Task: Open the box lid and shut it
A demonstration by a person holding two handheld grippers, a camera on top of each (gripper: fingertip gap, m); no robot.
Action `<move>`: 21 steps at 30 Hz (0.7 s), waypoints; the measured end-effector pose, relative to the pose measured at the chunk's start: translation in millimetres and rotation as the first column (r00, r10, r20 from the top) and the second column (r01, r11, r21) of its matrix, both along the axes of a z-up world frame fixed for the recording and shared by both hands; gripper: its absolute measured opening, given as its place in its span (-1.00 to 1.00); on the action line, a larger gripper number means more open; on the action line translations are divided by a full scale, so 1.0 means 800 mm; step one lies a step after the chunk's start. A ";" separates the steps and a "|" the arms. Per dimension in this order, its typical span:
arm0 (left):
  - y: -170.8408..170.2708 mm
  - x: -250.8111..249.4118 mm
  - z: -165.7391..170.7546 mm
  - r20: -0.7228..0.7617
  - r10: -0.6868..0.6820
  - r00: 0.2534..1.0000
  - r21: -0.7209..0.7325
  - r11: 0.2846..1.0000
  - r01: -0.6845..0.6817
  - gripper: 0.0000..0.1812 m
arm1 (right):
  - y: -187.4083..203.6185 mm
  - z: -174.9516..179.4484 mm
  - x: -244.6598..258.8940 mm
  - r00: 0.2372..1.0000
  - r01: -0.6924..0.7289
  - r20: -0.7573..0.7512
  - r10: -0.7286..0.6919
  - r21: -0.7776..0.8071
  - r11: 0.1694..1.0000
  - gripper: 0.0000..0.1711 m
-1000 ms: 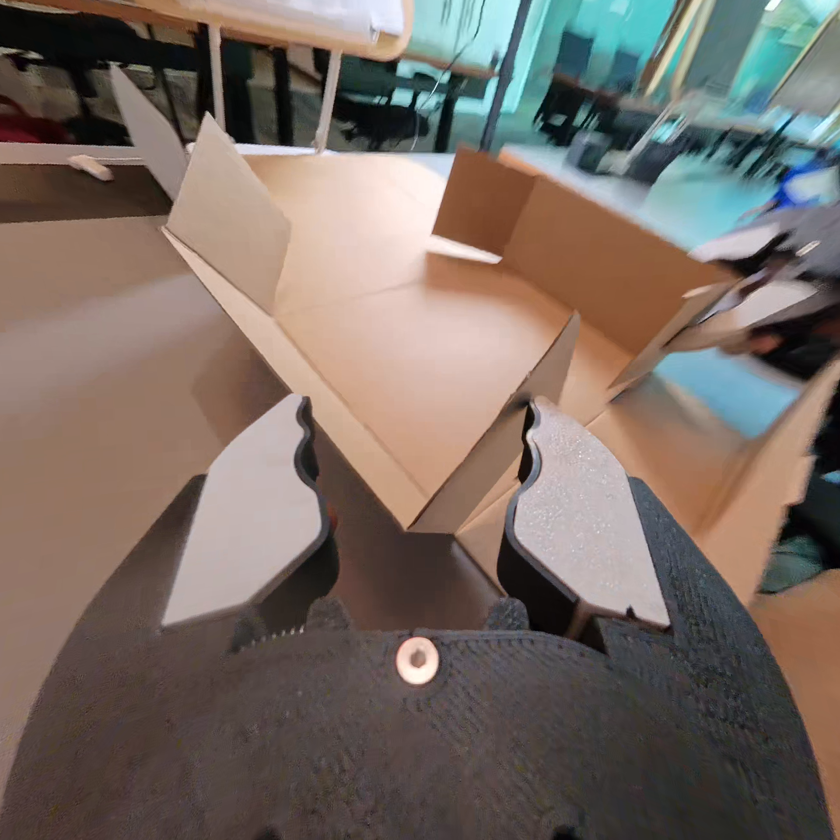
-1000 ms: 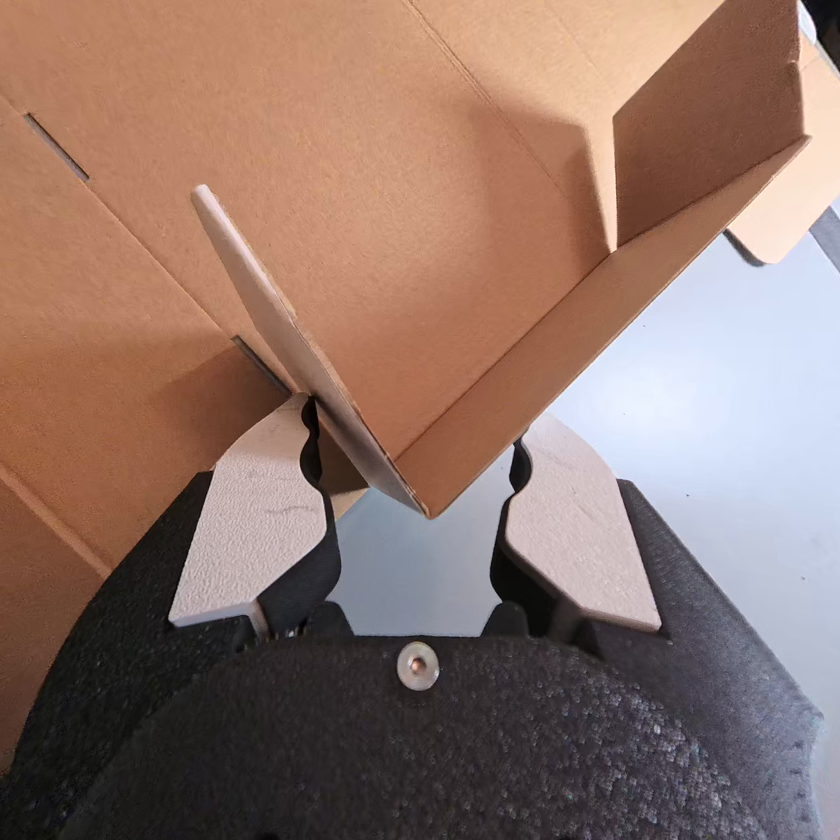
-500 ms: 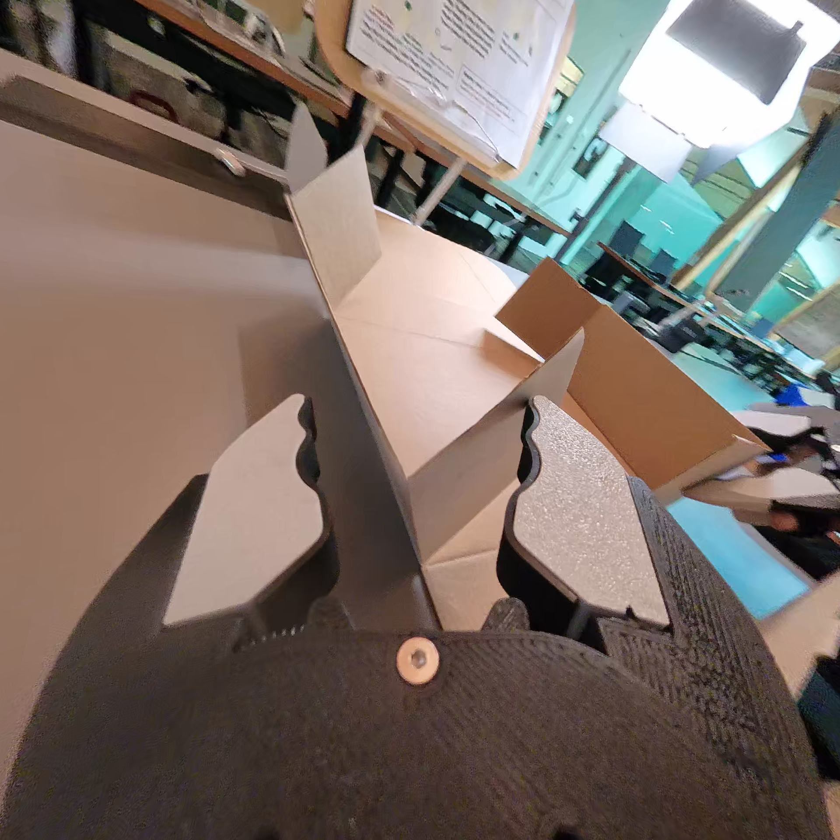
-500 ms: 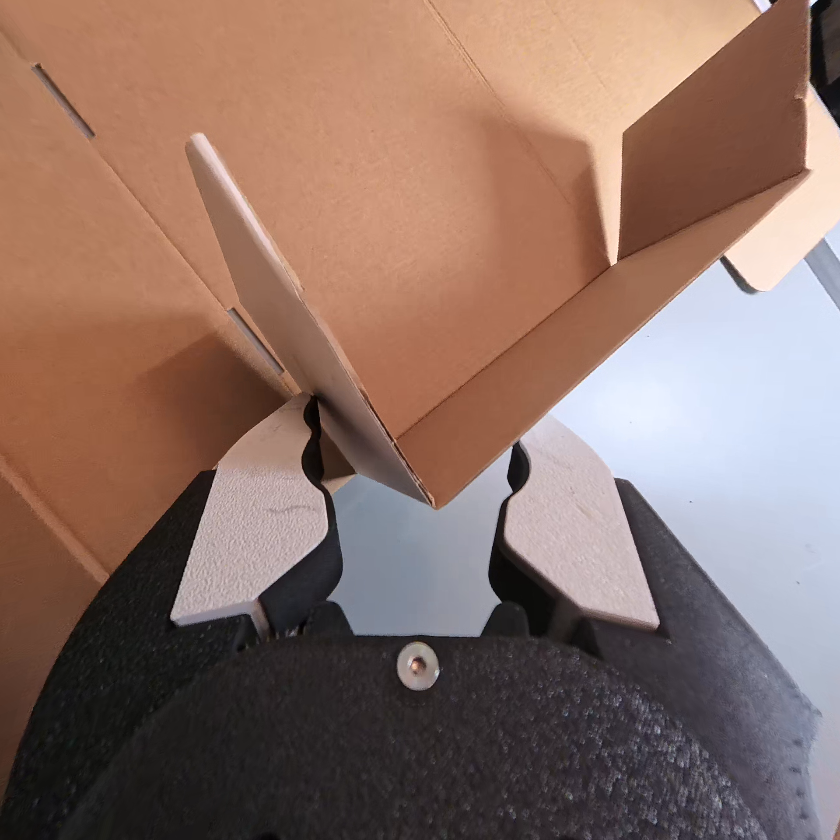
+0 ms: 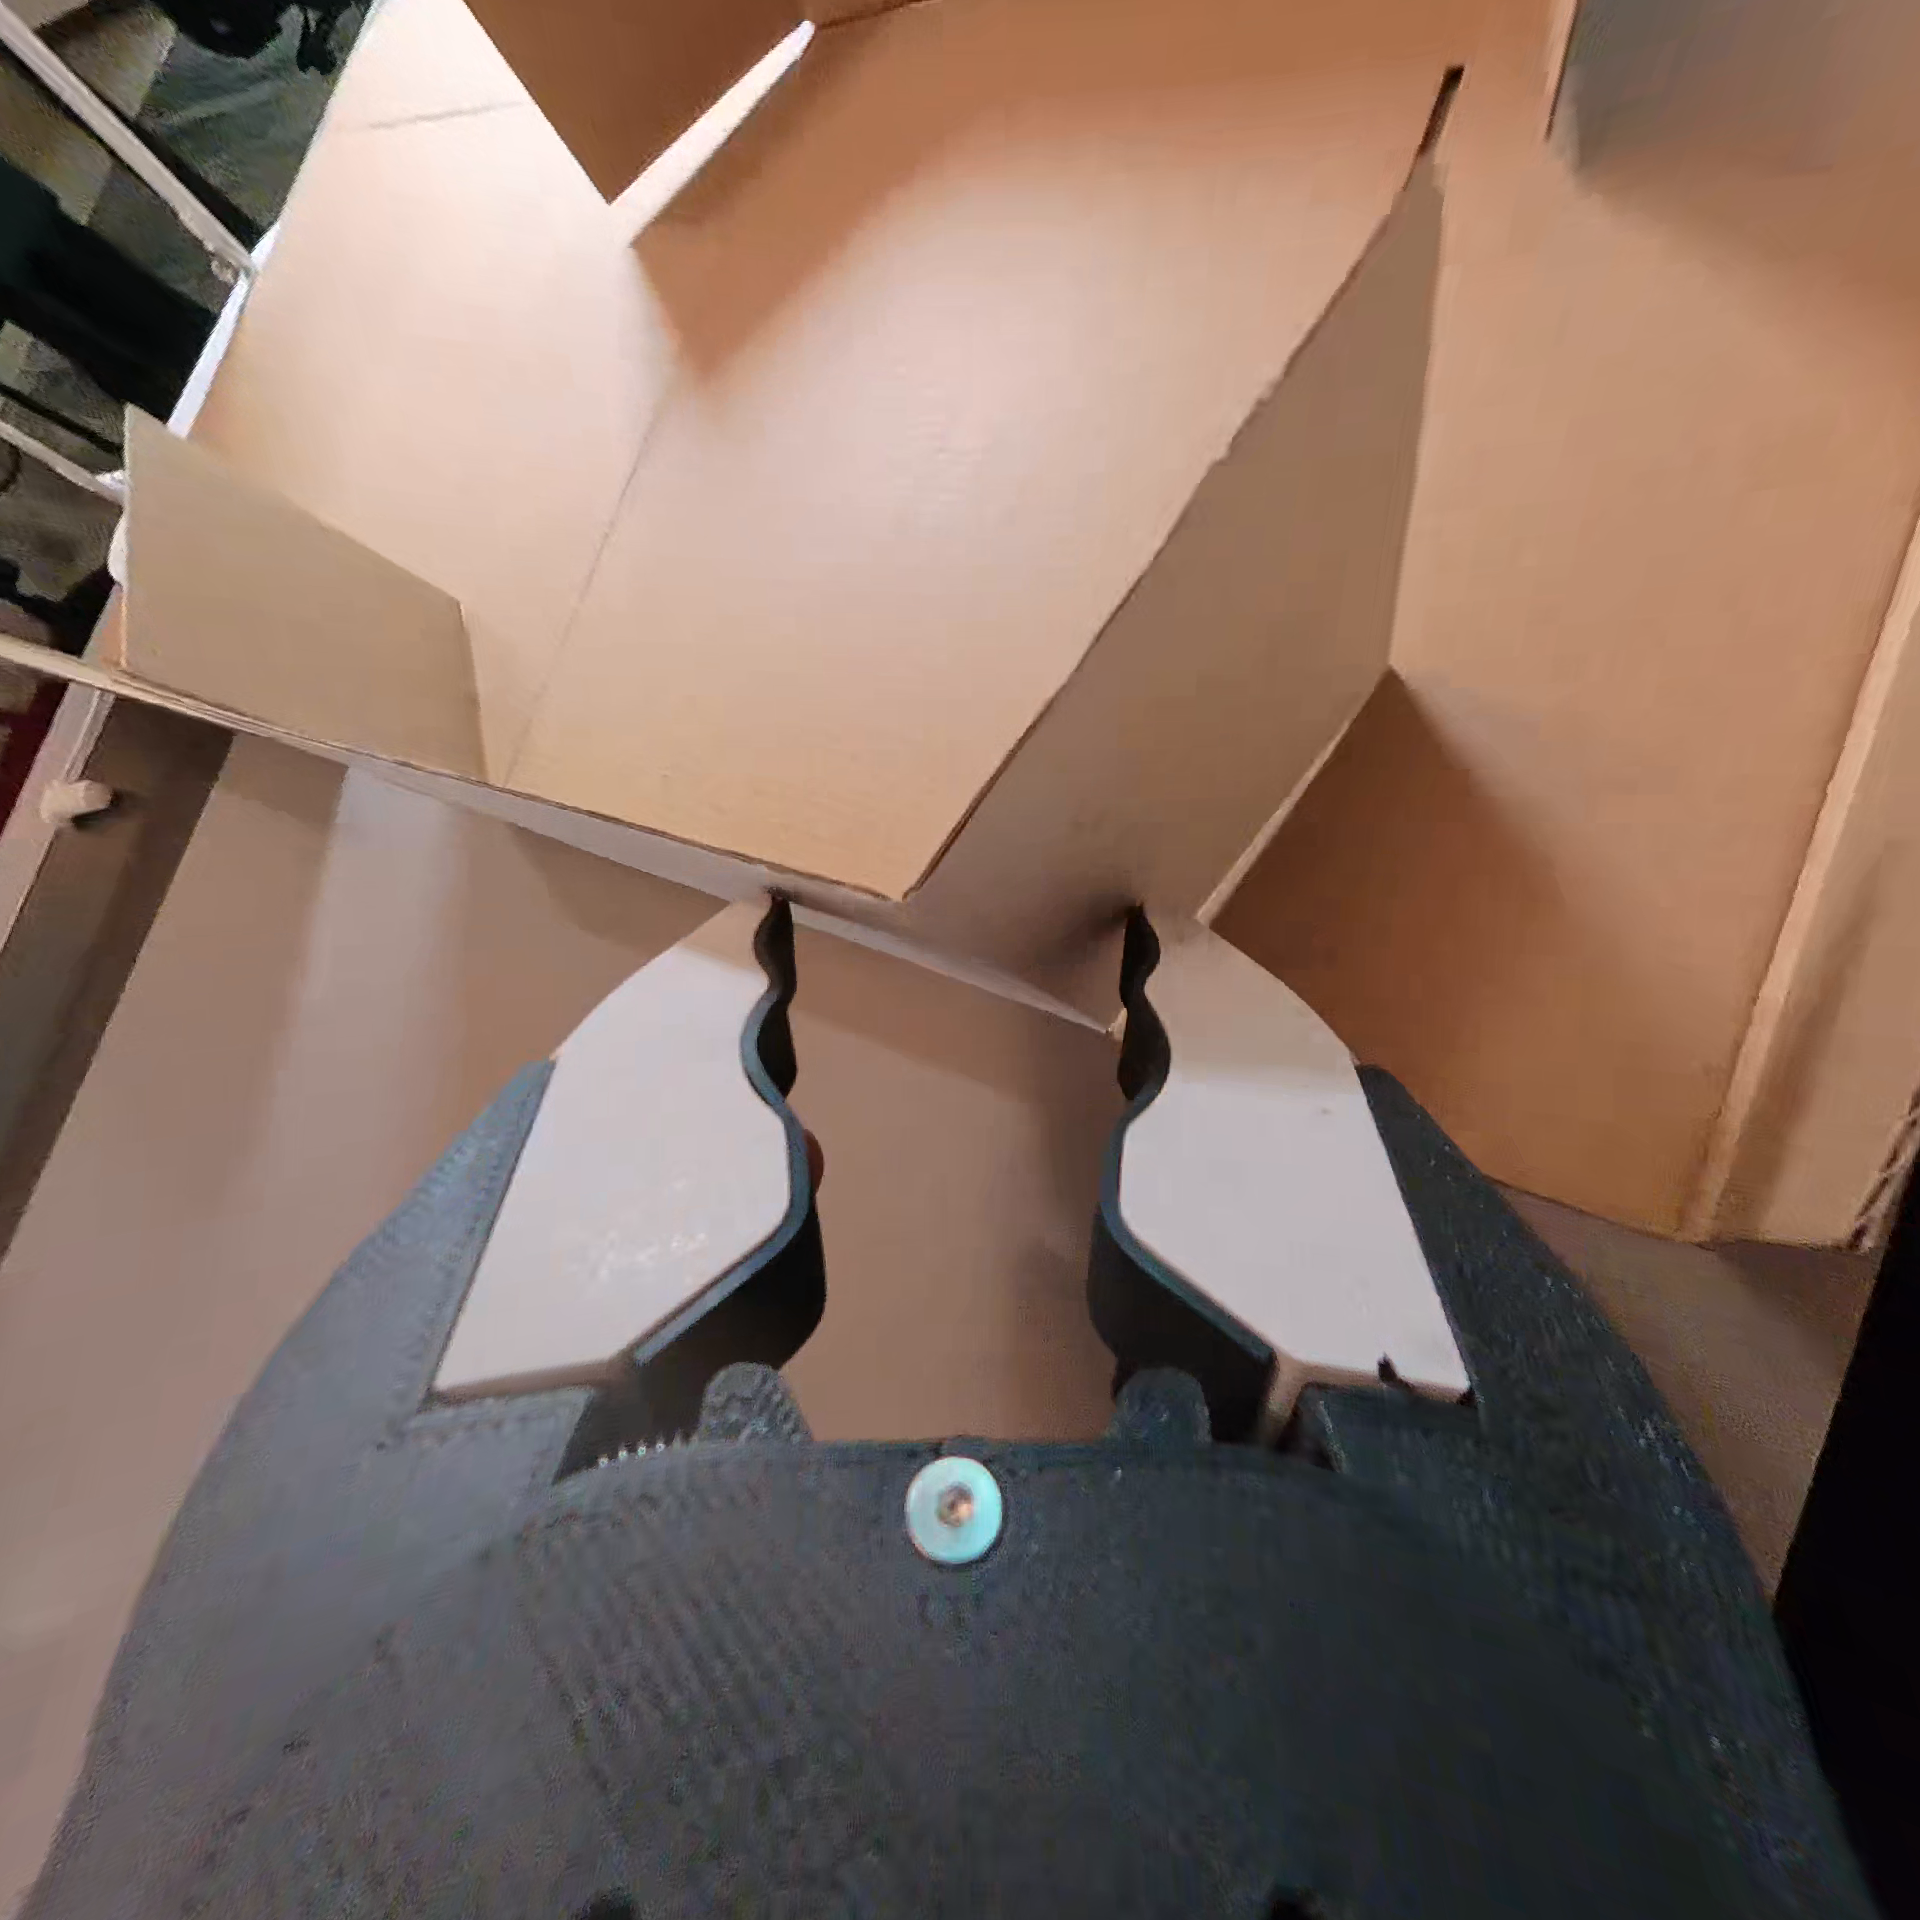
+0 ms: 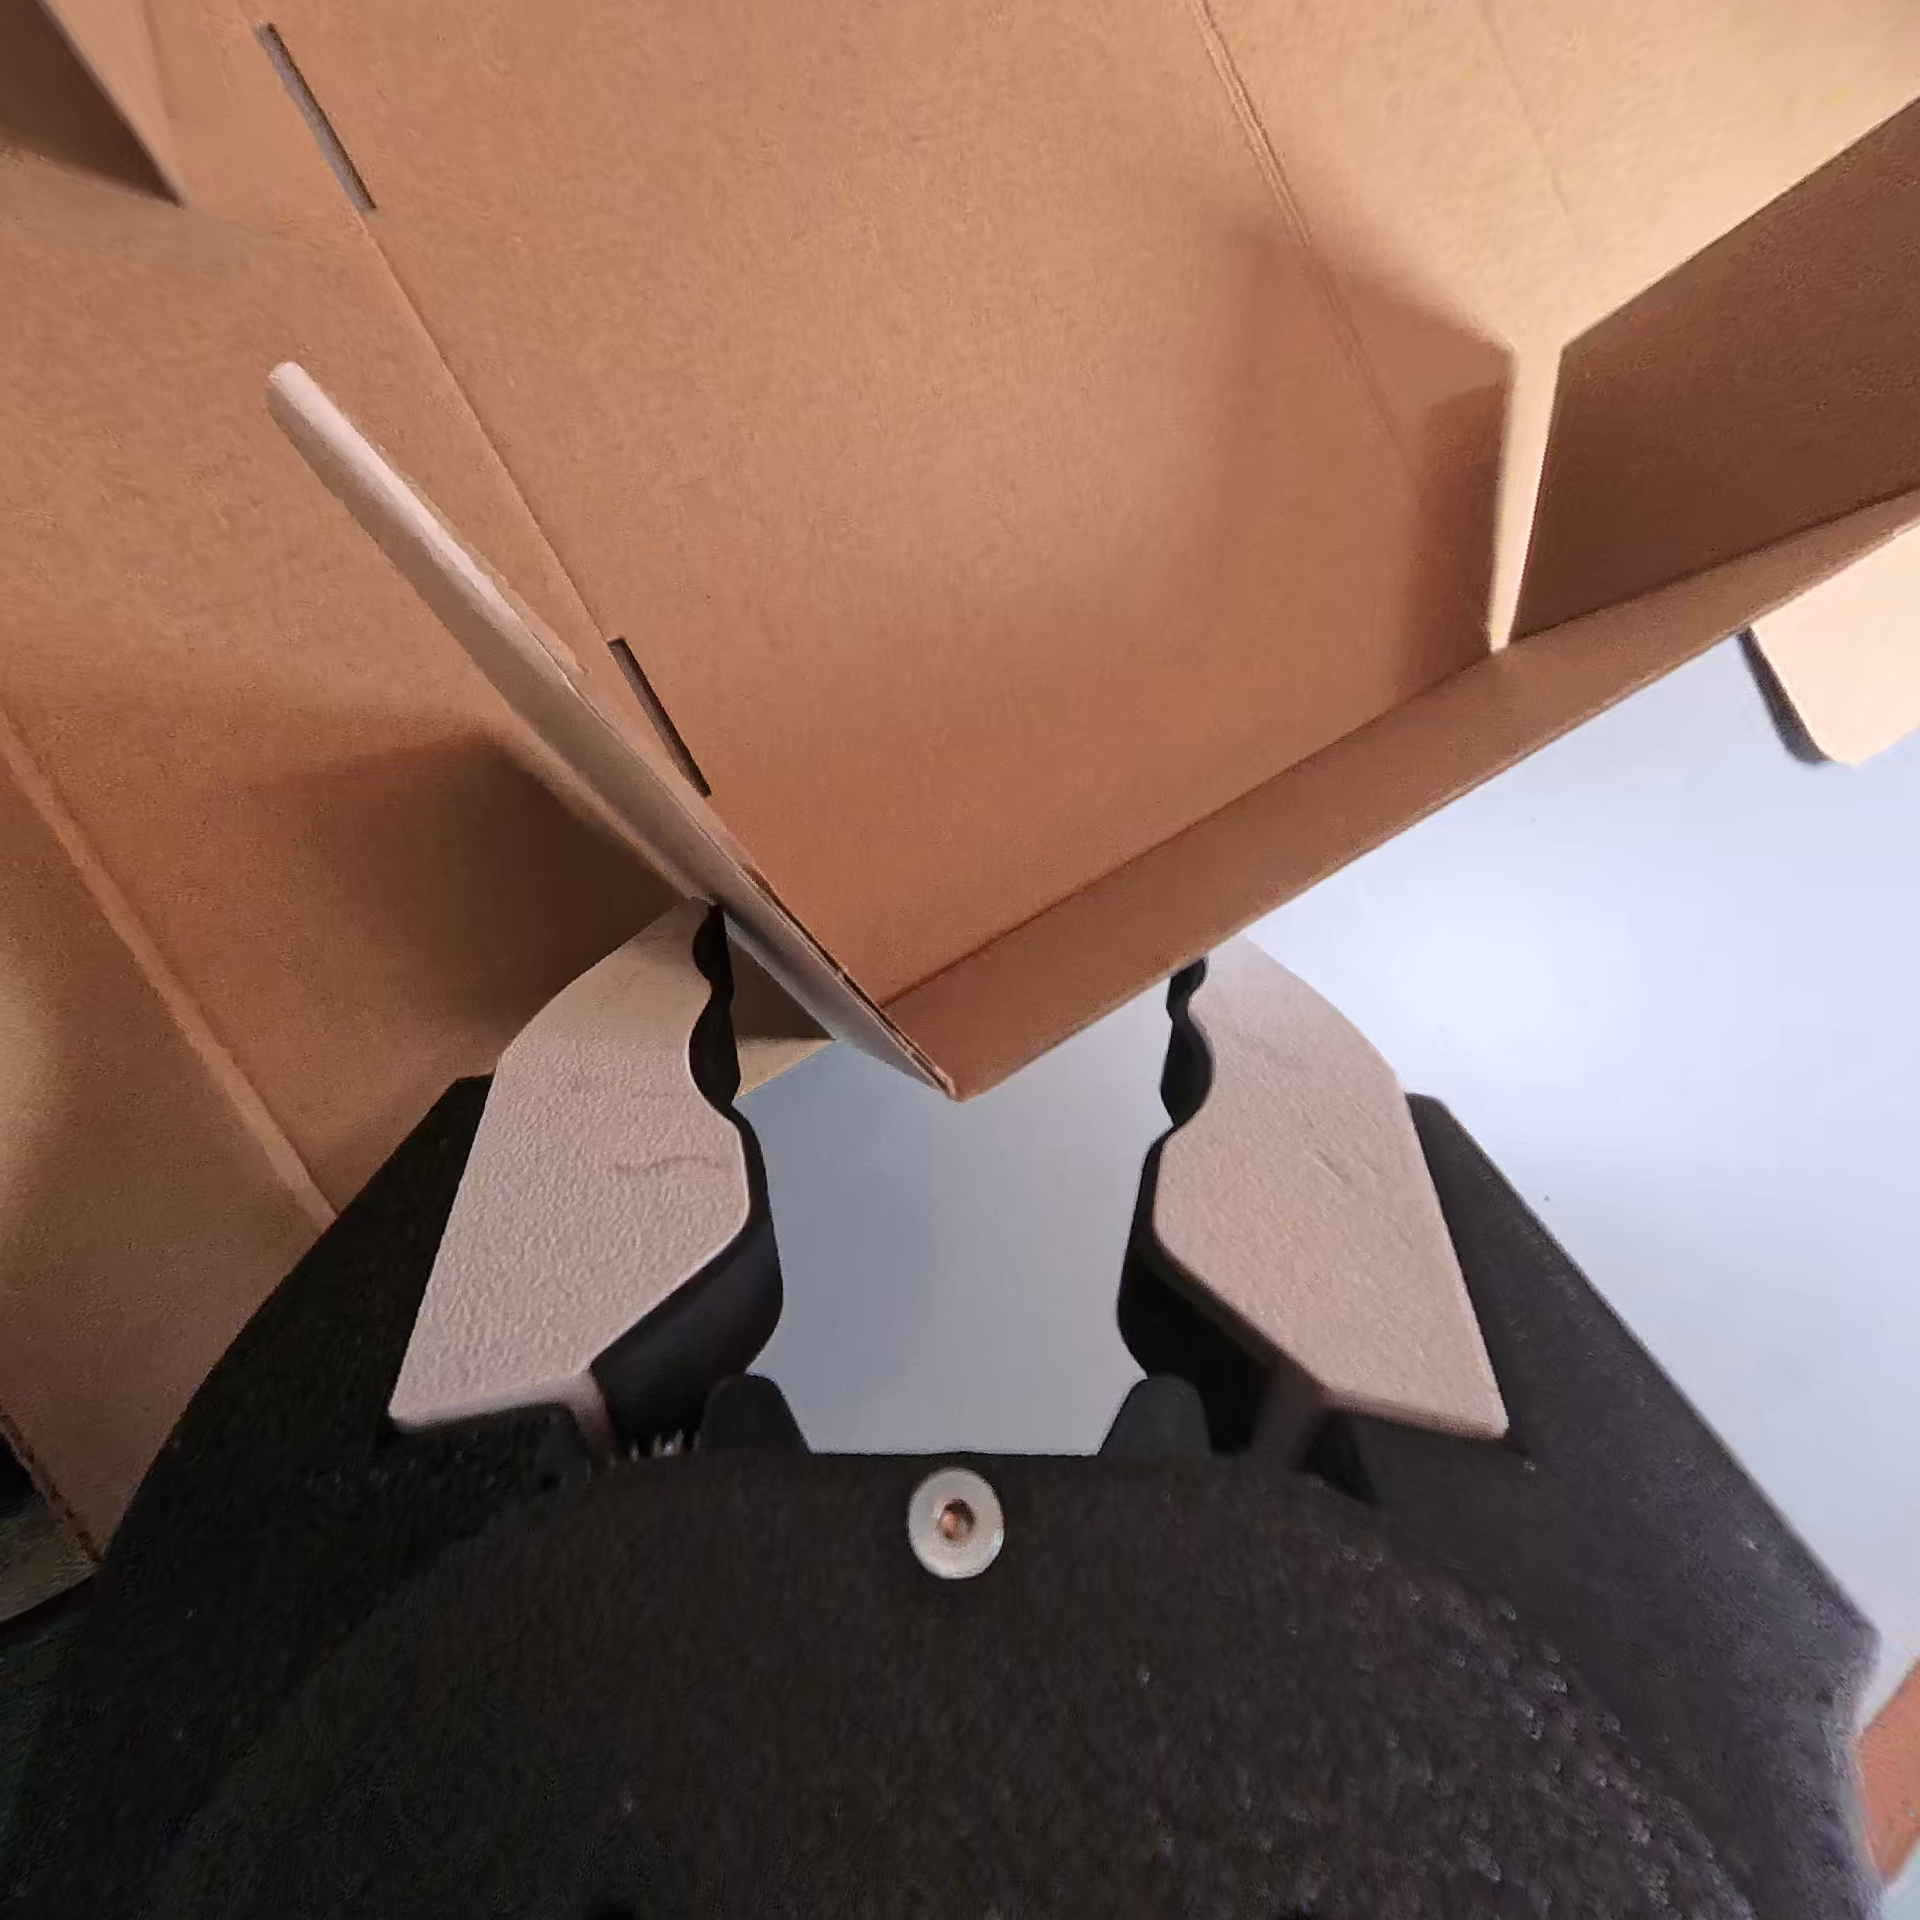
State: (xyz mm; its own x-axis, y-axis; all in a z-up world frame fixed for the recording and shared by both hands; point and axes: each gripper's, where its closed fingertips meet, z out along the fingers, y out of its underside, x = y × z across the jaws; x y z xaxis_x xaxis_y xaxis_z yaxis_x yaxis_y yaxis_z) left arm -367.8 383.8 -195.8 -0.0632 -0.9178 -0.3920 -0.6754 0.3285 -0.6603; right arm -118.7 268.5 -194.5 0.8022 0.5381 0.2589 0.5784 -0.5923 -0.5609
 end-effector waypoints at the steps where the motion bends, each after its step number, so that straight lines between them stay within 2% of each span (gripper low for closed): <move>1: -0.002 0.000 0.000 0.017 -0.008 1.000 -0.013 1.000 0.008 -0.35 | -0.003 0.000 0.002 1.000 0.016 -0.013 -0.016 0.013 1.000 -0.08; 5: -0.004 0.004 0.006 0.122 0.028 0.992 -0.071 0.997 -0.019 -0.44 | -0.009 0.003 0.013 0.994 0.111 -0.030 -0.108 0.118 0.987 -0.20; 7: -0.005 0.009 0.008 0.184 0.071 0.980 -0.092 0.994 -0.055 -0.54 | -0.012 0.004 0.011 0.985 0.161 -0.087 -0.148 0.164 0.973 -0.33; 9: -0.006 0.014 0.007 0.242 0.101 0.965 -0.104 0.992 -0.077 -0.59 | -0.013 0.007 0.014 0.979 0.193 -0.104 -0.174 0.209 0.959 -0.36; 13: -0.005 0.018 0.006 0.298 0.131 0.945 -0.059 0.991 -0.119 -0.58 | -0.017 0.017 0.015 0.988 0.151 -0.068 -0.138 0.274 0.950 -0.34; 15: -0.001 0.019 0.012 0.303 0.108 0.947 0.008 0.993 -0.116 -0.53 | -0.016 0.023 0.017 0.994 0.104 0.010 -0.113 0.307 0.946 -0.31; 18: 0.005 0.019 0.022 0.268 0.075 0.961 0.045 0.995 -0.090 -0.46 | -0.011 0.035 0.019 0.990 0.023 0.121 -0.067 0.336 0.942 -0.22; 21: 0.011 0.019 0.027 0.213 0.053 0.976 0.041 0.997 -0.063 -0.34 | -0.008 0.035 0.018 0.990 -0.001 0.136 -0.042 0.306 0.952 -0.23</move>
